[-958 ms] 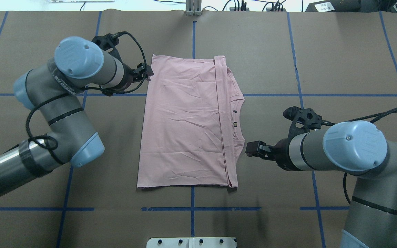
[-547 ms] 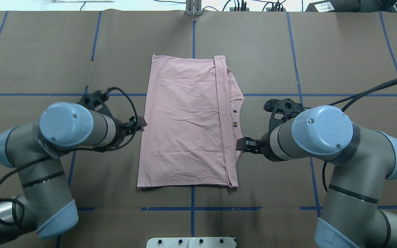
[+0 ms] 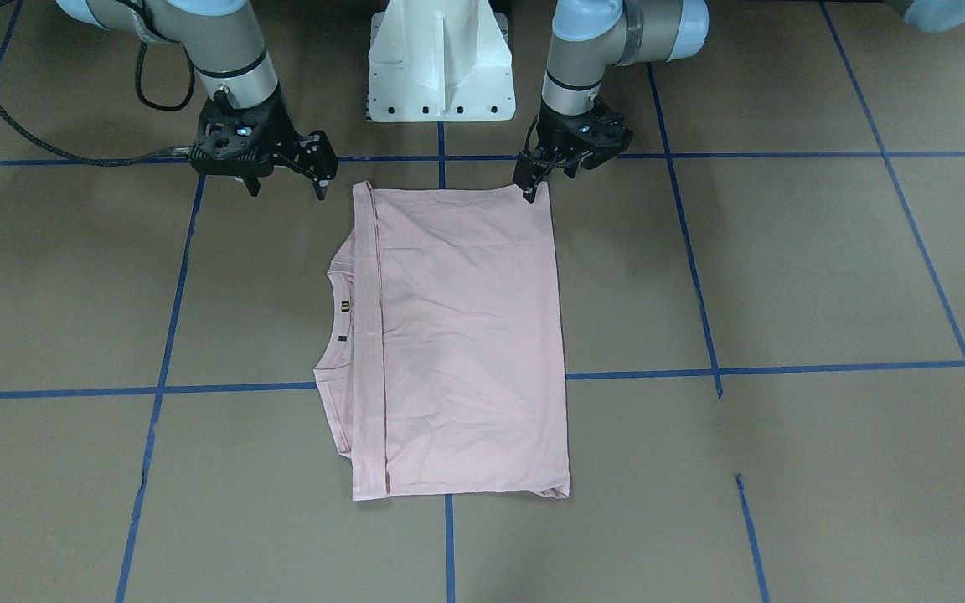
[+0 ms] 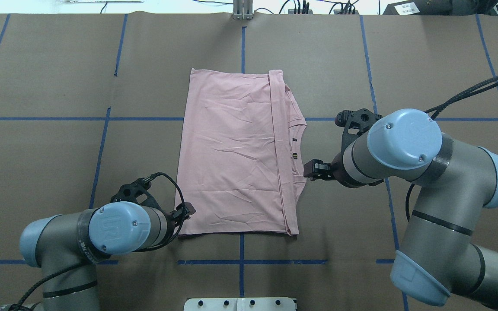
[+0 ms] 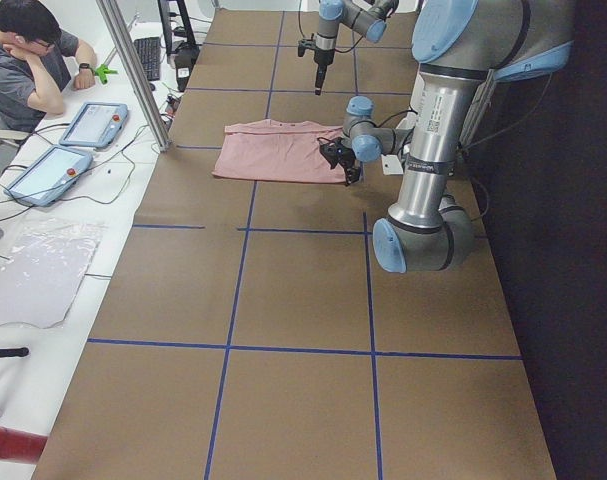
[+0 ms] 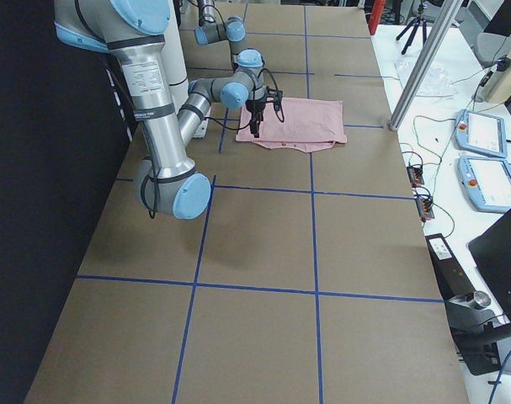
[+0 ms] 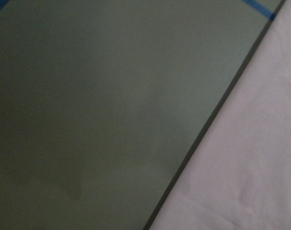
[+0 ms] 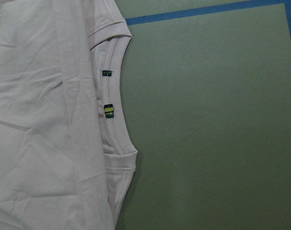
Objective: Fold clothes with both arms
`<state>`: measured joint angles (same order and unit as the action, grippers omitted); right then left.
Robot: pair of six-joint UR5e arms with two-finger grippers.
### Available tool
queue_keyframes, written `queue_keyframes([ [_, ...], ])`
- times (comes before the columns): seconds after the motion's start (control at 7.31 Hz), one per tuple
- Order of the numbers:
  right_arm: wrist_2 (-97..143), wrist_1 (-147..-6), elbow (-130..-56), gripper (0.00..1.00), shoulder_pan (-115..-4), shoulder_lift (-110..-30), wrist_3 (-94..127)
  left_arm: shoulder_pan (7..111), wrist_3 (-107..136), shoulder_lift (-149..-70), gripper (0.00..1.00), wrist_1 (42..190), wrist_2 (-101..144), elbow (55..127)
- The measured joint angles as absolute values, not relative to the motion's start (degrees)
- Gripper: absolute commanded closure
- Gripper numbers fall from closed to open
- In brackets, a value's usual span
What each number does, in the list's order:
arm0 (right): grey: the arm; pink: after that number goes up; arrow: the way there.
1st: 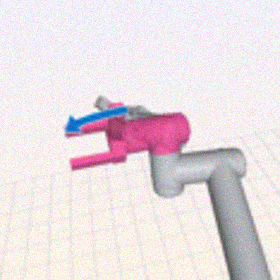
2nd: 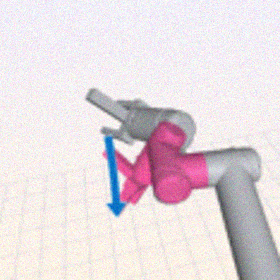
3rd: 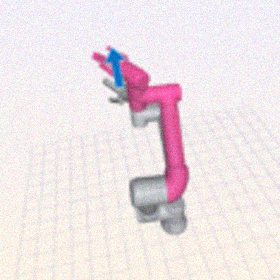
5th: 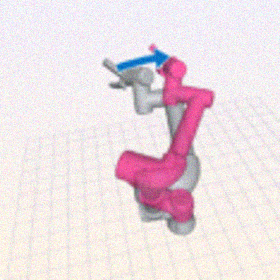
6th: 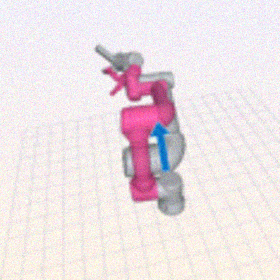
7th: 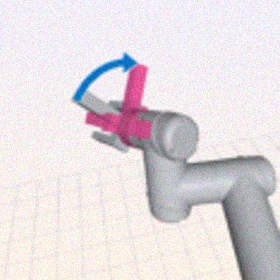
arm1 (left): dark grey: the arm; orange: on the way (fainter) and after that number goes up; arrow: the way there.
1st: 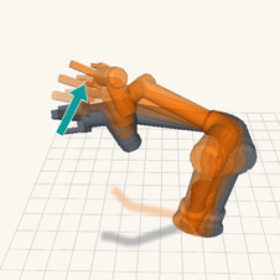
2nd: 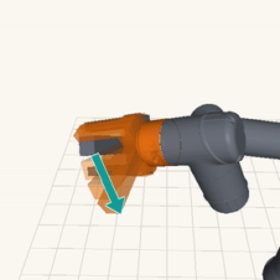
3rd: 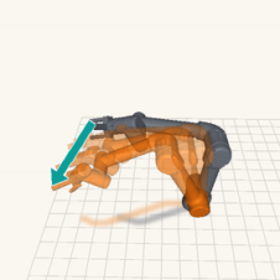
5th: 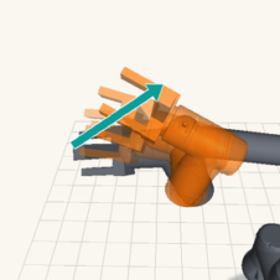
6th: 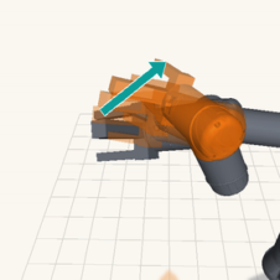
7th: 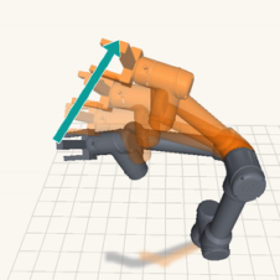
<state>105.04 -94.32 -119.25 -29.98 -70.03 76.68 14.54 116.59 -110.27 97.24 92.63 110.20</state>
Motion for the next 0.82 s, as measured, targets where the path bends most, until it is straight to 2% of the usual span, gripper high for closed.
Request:
queue_keyframes([
  [0.41,104.9,-94.2,-119.4,0.0,-30.1,-69.8,76.8,12.9,117.6,-111.0,0.08,96.4,92.1,109.1],
  [0.82,104.9,-94.2,-119.4,0.0,-30.1,-69.7,77.3,12.8,117.7,-111.5,0.2,95.9,91.8,108.7],
])
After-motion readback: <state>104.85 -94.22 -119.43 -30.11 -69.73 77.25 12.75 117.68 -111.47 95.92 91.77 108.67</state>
